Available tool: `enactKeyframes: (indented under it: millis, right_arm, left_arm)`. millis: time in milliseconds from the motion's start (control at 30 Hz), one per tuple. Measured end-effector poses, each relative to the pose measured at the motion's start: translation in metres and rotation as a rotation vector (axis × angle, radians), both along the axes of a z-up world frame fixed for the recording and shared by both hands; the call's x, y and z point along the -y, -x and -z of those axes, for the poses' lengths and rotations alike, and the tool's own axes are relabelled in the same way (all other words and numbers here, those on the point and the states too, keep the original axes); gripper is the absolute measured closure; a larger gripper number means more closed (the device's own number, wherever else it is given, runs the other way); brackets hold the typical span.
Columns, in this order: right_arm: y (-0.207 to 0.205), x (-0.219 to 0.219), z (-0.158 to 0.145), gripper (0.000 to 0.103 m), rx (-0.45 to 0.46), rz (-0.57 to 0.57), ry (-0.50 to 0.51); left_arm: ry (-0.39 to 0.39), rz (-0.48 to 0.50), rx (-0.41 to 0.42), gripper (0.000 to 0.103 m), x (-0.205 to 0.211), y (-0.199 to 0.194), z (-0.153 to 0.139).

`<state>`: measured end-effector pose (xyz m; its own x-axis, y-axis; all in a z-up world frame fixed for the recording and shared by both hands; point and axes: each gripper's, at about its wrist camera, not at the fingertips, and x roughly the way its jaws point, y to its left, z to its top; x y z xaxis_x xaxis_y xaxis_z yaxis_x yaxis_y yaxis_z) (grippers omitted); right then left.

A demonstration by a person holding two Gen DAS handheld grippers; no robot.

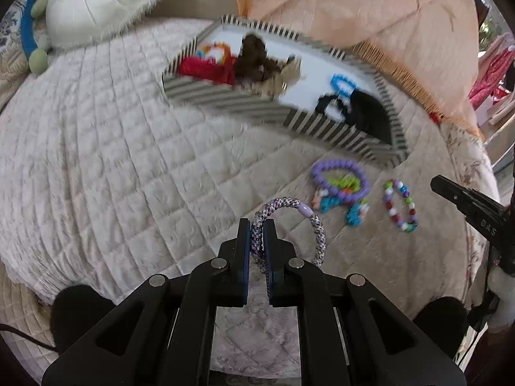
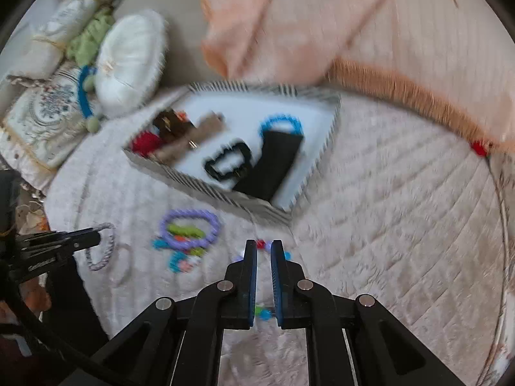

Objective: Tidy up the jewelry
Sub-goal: 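Lift the grey bracelet with the left tool while the right lifts the multicolour bracelet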

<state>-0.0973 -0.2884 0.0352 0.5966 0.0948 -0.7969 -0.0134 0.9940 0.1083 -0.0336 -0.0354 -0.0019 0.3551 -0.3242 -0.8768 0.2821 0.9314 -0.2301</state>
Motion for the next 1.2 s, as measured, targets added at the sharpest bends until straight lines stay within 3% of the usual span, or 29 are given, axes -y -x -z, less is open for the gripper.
enactKeyframes:
  millis: [200,300,400,433,567,633,667,700,867,1200]
  right_arm:
    - [0.003,-0.007,-0.034,0.095,0.054,-0.025,0.003]
    - [-0.006,-0.007,-0.018,0.094,-0.003,-0.031,0.041]
    - [-0.014,-0.003,0.018,0.080,-0.098,-0.033,0.098]
    - [-0.018,-0.001,0.033,0.079,-0.136,-0.032,0.099]
    - [-0.029,0.009,0.066,0.079,-0.210,-0.035,0.108]
    - [-0.035,0.012,0.071,0.079,-0.190,-0.045,0.099]
    - [-0.037,0.014,0.071,0.081,-0.189,-0.041,0.090]
    - [-0.040,0.016,0.071,0.090,-0.192,-0.035,0.081]
    - [-0.036,0.011,0.052,0.094,-0.157,-0.075,0.046]
    - [-0.021,-0.003,-0.034,0.094,0.021,-0.098,0.035]
  left_arm:
    - [0.000,0.002,0.067,0.096,-0.004,-0.002,-0.035]
    - [0.008,0.001,0.084,0.096,-0.007,-0.001,-0.043]
    - [0.007,0.006,0.089,0.096,-0.007,0.001,-0.046]
    - [0.005,0.007,0.088,0.096,-0.007,0.002,-0.044]
    - [-0.007,0.006,0.064,0.096,-0.007,0.000,-0.036]
    - [-0.011,0.001,0.056,0.096,-0.006,-0.002,-0.033]
    - [-0.013,0.001,0.054,0.096,-0.005,-0.002,-0.032]
    - [-0.014,0.002,0.051,0.096,-0.004,-0.002,-0.030]
    - [-0.010,0.007,0.061,0.096,-0.002,-0.001,-0.032]
    - [-0.018,0.011,0.114,0.096,0.006,-0.014,-0.052]
